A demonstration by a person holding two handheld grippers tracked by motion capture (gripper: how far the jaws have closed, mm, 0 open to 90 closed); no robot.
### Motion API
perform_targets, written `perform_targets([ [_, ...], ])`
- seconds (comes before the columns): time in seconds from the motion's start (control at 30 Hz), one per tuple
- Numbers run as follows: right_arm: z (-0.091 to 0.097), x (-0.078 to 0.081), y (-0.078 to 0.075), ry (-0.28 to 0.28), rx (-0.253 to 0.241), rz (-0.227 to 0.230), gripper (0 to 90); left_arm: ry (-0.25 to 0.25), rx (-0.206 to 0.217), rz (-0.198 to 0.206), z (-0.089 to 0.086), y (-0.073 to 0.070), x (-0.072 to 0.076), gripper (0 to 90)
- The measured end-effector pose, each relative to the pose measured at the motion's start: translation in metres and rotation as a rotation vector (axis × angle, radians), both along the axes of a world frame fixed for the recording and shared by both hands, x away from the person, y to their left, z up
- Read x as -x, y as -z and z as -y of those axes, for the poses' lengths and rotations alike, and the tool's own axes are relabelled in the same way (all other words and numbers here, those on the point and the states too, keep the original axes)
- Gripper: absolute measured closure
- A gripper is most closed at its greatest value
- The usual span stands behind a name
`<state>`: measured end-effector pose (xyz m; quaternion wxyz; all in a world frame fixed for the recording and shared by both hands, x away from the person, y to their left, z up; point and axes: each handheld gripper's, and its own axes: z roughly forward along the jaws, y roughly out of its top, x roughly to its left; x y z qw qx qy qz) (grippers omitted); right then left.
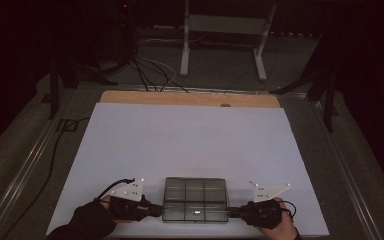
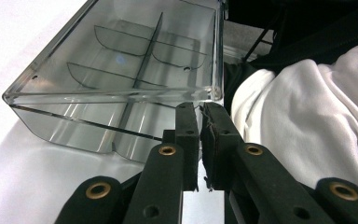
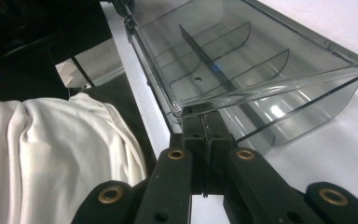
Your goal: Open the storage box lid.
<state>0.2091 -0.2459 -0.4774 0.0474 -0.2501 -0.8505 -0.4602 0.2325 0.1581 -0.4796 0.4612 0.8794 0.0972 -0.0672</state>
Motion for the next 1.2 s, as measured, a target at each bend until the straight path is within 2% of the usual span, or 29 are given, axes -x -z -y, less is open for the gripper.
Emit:
perform_targets([
  [0.1,0.0,-0.001,-0.002,0.004,-0.006,0.004,90.0,-0.007,-0.003,-0.002,-0.001,0.002,-0.001,80.6],
  [0.2,0.0,-0.002,-0.004,0.007,-0.013,0.006,90.0,-0.017,-0.001,0.001,-0.002,0.002,-0.001,71.9],
  [0.23,0.0,-0.002,-0.004,0.01,-0.016,0.006,90.0,-0.026,0.005,0.002,-0.002,0.002,-0.001,71.9],
  [0.3,0.0,-0.003,-0.007,0.016,-0.026,0.008,90.0,-0.036,0.007,0.008,-0.003,0.002,-0.001,63.3],
  [0.37,0.0,-0.004,-0.008,0.022,-0.033,0.012,90.0,-0.039,0.01,0.001,-0.004,0.003,-0.002,59.4],
  [0.43,0.0,-0.005,-0.01,0.027,-0.039,0.019,90.0,-0.052,0.007,0.007,-0.005,0.004,-0.002,51.0],
  [0.57,0.001,-0.006,-0.013,0.037,-0.052,0.028,90.0,-0.071,0.034,0.016,-0.006,0.004,-0.002,38.1],
  [0.7,0.002,-0.008,-0.016,0.048,-0.065,0.031,90.0,-0.099,0.039,-0.011,-0.006,0.003,-0.004,26.5],
  [0.73,0.002,-0.009,-0.016,0.049,-0.067,0.033,90.0,-0.086,0.04,-0.027,-0.006,0.003,-0.005,23.3],
  [0.77,0.002,-0.009,-0.017,0.051,-0.068,0.037,90.0,-0.078,0.038,-0.027,-0.007,0.003,-0.006,15.7],
  [0.83,0.002,-0.009,-0.018,0.054,-0.068,0.038,90.0,-0.101,0.038,-0.027,-0.007,0.003,-0.007,11.0],
  [0.87,0.002,-0.01,-0.019,0.056,-0.07,0.041,90.0,-0.107,0.037,-0.023,-0.008,0.003,-0.008,3.7],
  [0.9,0.002,-0.01,-0.019,0.059,-0.072,0.042,90.0,-0.124,0.039,-0.001,-0.008,0.004,-0.008,0.6],
  [0.97,0.002,-0.012,-0.021,0.063,-0.077,0.047,90.0,-0.157,0.058,0.029,-0.01,0.005,-0.01,0.6],
  [1.03,0.002,-0.013,-0.022,0.068,-0.081,0.052,90.0,-0.191,0.112,0.128,-0.012,0.008,-0.01,0.6],
  [1.07,0.002,-0.014,-0.023,0.073,-0.084,0.052,90.0,-0.195,0.119,0.157,-0.013,0.009,-0.011,0.6],
  [1.13,0.001,-0.015,-0.024,0.076,-0.086,0.055,90.0,-0.2,0.147,0.191,-0.015,0.011,-0.013,0.6],
  [1.2,0.001,-0.016,-0.025,0.078,-0.089,0.058,90.0,-0.234,0.13,0.212,-0.015,0.012,-0.014,0.7],
])
